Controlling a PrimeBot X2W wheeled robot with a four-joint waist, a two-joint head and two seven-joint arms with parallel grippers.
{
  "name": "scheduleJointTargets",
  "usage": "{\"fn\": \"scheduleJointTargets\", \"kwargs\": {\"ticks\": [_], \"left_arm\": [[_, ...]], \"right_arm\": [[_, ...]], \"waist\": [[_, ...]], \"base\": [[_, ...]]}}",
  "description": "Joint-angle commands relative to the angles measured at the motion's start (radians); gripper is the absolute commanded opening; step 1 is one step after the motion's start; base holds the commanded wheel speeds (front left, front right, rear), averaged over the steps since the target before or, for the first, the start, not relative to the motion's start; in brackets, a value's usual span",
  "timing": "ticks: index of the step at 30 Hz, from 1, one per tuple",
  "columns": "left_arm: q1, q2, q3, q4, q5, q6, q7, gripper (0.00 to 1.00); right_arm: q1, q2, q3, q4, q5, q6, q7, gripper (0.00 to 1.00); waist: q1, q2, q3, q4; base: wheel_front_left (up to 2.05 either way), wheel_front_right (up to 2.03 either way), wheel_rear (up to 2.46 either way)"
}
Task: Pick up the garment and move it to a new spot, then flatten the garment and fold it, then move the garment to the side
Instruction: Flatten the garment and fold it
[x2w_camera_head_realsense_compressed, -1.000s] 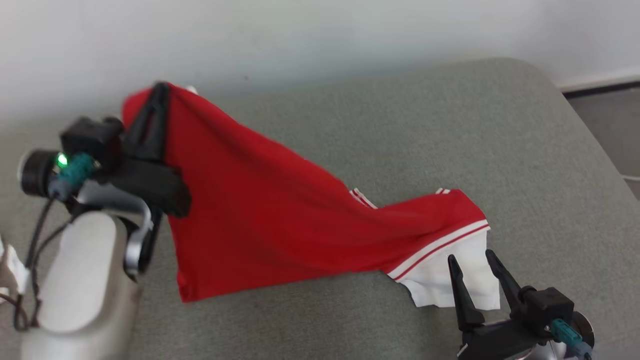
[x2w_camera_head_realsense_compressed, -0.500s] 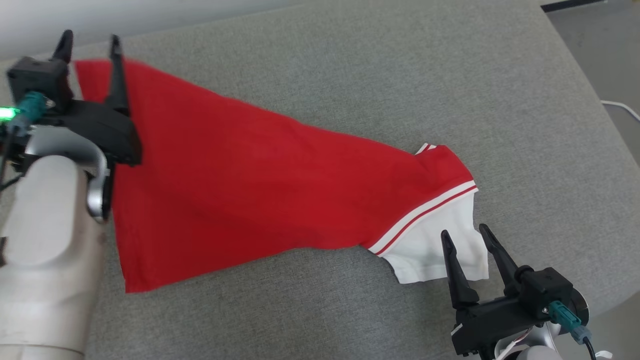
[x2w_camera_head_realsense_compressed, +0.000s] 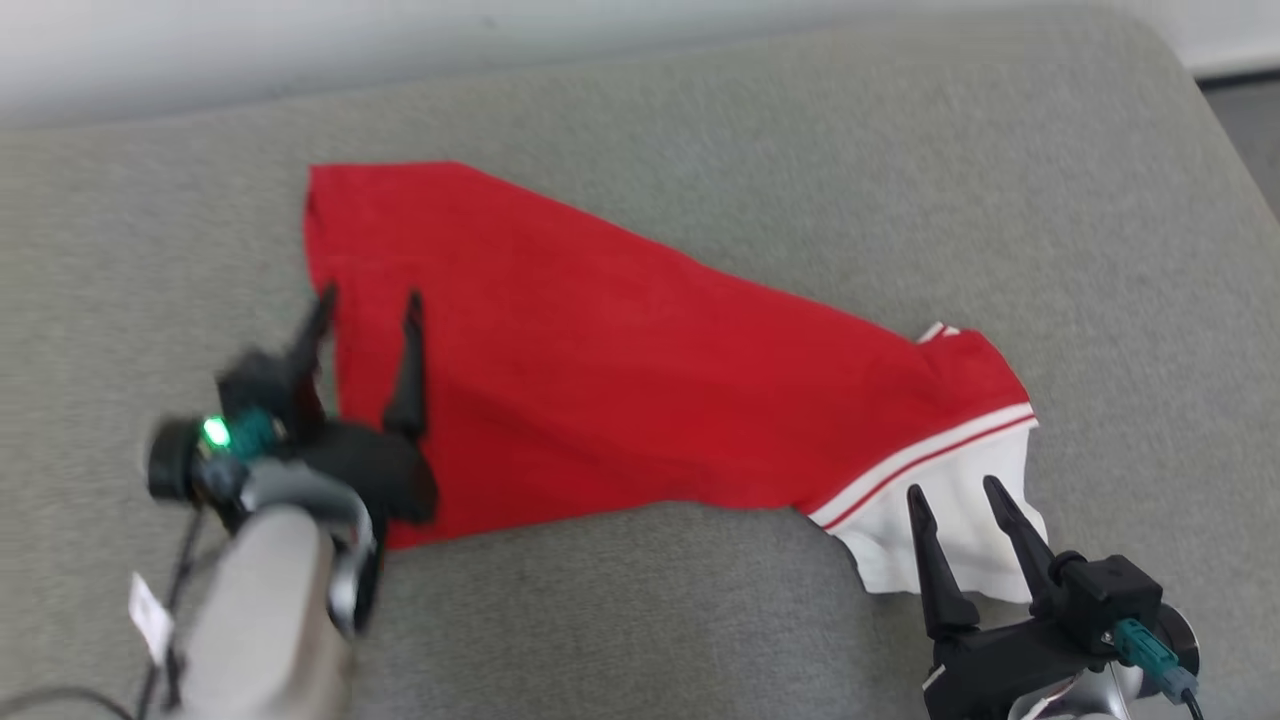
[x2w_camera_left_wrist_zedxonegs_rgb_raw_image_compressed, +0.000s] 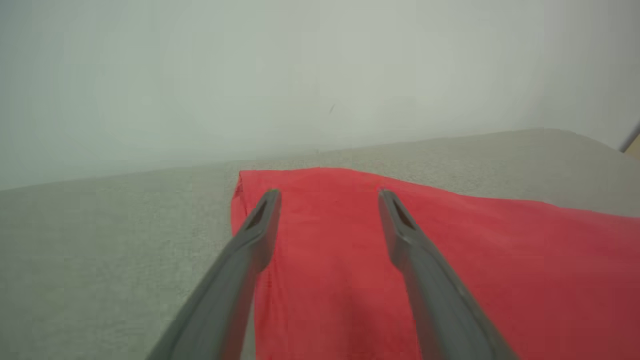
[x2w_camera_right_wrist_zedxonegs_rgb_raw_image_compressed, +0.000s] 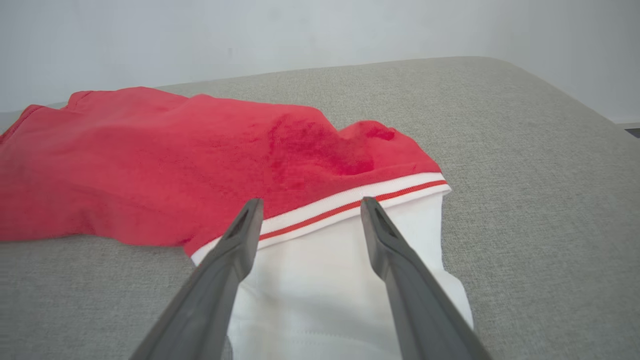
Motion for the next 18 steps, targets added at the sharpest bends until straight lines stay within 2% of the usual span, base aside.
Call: {"fn": "scheduleJointTargets", "kwargs": {"ticks": [1, 9, 18], "left_arm": [[0.054, -0.006, -0.007, -0.023, 0.001, 0.001, -0.004, 1.0], [0.32, -0.007, -0.024, -0.127, -0.021, 0.016, 0.01, 1.0], [0.4, 0.019, -0.048, -0.117, -0.023, 0.005, 0.056, 1.0]], "right_arm": [[0.017, -0.001, -0.007, 0.001, 0.0, -0.002, 0.002, 1.0], [0.066, -0.001, -0.002, 0.005, 0.01, -0.002, 0.019, 1.0], [0.074, -0.001, 0.015, -0.006, 0.021, -0.002, 0.023, 1.0]], "waist": [[0.0, -0.0001, -0.089, 0.073], [0.0, -0.0001, -0.175, 0.065], [0.0, -0.0001, -0.181, 0.028]], "base": [[0.0, 0.0, 0.0], [0.0, 0.0, 0.0], [0.0, 0.0, 0.0]]}}
